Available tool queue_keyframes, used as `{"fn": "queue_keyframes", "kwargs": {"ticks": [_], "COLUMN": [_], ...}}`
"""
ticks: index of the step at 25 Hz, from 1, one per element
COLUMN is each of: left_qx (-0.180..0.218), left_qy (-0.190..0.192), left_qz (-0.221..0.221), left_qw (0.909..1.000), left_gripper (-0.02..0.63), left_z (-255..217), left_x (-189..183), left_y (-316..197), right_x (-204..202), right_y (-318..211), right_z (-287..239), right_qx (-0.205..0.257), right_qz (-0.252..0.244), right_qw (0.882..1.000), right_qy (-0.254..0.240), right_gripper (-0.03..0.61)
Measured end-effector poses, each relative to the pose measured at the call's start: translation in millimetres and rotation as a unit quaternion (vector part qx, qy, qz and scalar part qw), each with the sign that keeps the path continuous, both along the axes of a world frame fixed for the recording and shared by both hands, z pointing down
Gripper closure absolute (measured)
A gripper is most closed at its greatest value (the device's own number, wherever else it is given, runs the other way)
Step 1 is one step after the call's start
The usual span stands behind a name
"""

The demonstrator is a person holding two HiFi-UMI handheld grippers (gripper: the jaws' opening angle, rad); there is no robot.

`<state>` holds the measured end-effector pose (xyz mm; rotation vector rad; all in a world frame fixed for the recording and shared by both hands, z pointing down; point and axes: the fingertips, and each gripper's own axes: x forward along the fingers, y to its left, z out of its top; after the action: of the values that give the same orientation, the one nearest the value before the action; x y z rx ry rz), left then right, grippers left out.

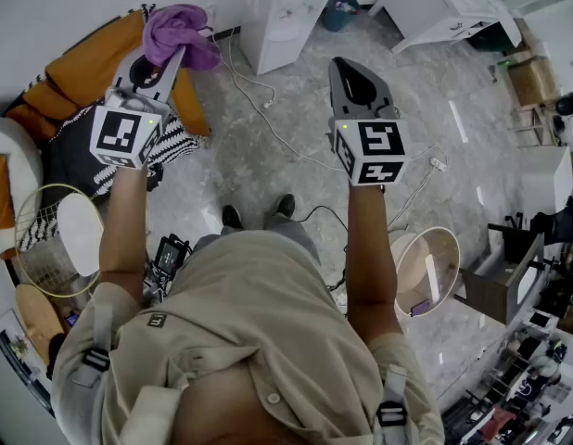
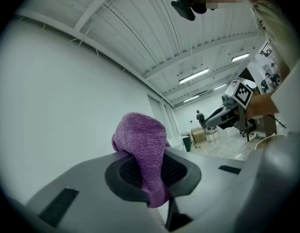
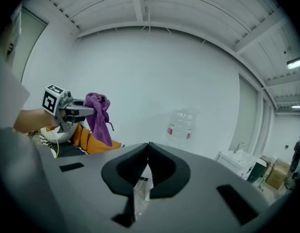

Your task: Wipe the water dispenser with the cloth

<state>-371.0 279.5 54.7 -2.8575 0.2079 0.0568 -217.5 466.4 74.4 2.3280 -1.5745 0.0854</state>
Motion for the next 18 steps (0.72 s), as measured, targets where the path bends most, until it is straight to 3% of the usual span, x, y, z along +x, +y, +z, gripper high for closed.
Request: {"fn": "queue_keyframes", "kwargs": {"ticks": [18], "left_qx": [-0.012], "left_qy": [0.0], "left_qz": [0.016], "left_qw": [0.9998], "left_gripper": [0.555], "left_z": [3.5], "left_x": [6.4], "left_y": [-26.5], "right_x": [-1.1], "right_y": [-24.2], "right_z": [-0.7], "right_qx": [-0.001], "right_qz": [0.01], "right_qw": [1.0], "right_qy": [-0.012], "right_gripper": [0.552]}}
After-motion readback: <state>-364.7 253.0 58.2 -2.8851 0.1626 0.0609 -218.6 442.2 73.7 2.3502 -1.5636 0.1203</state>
